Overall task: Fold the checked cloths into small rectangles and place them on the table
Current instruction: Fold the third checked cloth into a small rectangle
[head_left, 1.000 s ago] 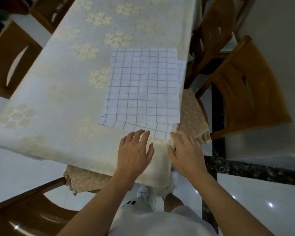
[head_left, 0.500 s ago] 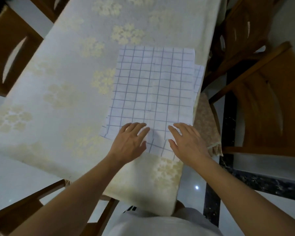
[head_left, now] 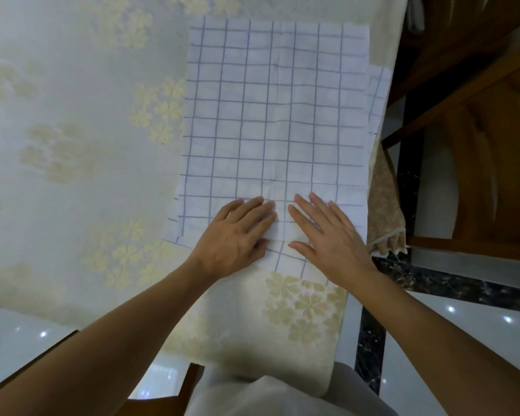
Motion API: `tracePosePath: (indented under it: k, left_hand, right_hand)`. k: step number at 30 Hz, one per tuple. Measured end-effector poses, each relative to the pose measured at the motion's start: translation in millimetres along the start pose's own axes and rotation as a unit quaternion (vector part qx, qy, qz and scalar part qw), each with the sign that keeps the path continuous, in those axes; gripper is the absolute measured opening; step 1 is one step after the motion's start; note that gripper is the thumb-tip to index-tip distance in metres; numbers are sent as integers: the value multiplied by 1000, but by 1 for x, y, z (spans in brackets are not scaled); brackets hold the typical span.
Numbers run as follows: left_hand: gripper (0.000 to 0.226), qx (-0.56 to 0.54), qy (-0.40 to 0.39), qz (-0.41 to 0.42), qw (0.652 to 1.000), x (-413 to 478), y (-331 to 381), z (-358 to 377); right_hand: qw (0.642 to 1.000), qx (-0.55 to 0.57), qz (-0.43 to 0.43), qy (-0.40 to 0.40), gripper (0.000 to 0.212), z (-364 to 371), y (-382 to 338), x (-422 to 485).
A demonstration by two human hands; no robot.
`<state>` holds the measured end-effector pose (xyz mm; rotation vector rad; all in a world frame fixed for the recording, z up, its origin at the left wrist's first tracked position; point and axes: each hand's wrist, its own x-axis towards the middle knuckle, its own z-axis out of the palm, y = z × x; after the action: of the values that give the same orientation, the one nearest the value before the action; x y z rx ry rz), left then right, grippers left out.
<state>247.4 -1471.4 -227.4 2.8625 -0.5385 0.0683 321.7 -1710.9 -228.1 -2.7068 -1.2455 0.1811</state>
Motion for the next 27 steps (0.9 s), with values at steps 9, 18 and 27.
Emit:
tracePosePath:
  k: [9, 18, 27]
  left_hand:
    - [38, -15, 13, -22, 1000, 6, 1, -4]
    - [49, -31, -4, -18, 999, -24, -23, -12]
    - [46, -56, -25, -32, 998, -71, -4, -27]
  right_hand:
    - [1000, 3, 16, 4, 67, 2, -9, 1]
    - [999, 28, 15, 29, 80, -8, 2, -15]
    - [999, 49, 2, -12, 62, -24, -6, -64]
